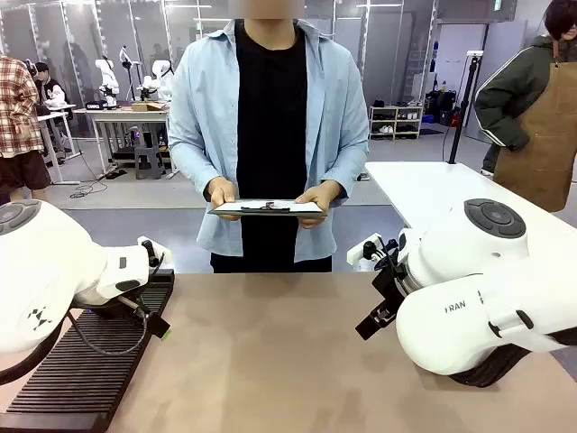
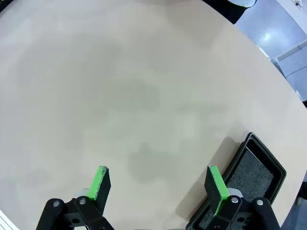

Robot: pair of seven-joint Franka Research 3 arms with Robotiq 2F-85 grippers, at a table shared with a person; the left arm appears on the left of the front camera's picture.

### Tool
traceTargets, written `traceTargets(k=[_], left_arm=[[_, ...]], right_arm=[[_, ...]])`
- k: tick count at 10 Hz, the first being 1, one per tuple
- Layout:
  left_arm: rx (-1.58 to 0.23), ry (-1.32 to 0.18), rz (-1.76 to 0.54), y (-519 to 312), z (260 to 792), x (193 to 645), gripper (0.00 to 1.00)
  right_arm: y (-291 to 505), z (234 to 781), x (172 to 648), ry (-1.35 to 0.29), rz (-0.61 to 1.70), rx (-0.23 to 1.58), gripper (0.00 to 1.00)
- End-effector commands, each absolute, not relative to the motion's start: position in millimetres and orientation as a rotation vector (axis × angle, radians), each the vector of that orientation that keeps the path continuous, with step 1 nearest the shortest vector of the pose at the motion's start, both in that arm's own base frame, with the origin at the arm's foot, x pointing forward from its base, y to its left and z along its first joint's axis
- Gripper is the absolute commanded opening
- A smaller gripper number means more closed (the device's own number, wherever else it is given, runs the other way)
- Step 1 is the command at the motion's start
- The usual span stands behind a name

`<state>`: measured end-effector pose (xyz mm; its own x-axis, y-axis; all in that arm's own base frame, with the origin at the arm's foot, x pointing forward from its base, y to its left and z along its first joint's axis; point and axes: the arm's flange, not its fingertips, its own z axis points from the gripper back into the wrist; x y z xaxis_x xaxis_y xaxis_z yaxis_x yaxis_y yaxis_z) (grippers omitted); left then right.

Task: Inspect the PCB.
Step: Pick up the Blank PCB and present it to the human.

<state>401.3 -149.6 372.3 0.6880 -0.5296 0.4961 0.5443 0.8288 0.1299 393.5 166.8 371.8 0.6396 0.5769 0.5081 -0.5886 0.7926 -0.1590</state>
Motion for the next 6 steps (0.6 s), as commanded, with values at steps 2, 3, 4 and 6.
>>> traceTargets(k=[2,3,4,6], left_arm=[[-0.028,-0.546,-0.601,-149.8,372.3,401.3,1.00],[-0.028,-0.546,-0.601,-149.8,372.3,401.3,1.00],[-0.028,-0.546,-0.601,-149.8,372.3,401.3,1.00],[-0.028,-0.546,-0.601,-149.8,372.3,401.3,1.00]], right_arm=[[166.8,371.8,393.5,-0.572,0.665,0.022,1.00],[166.8,371.8,393.5,-0.572,0.665,0.022,1.00],[166.8,371.8,393.5,-0.572,0.665,0.022,1.00],[166.8,371.8,393.5,-0.572,0.665,0.022,1.00]])
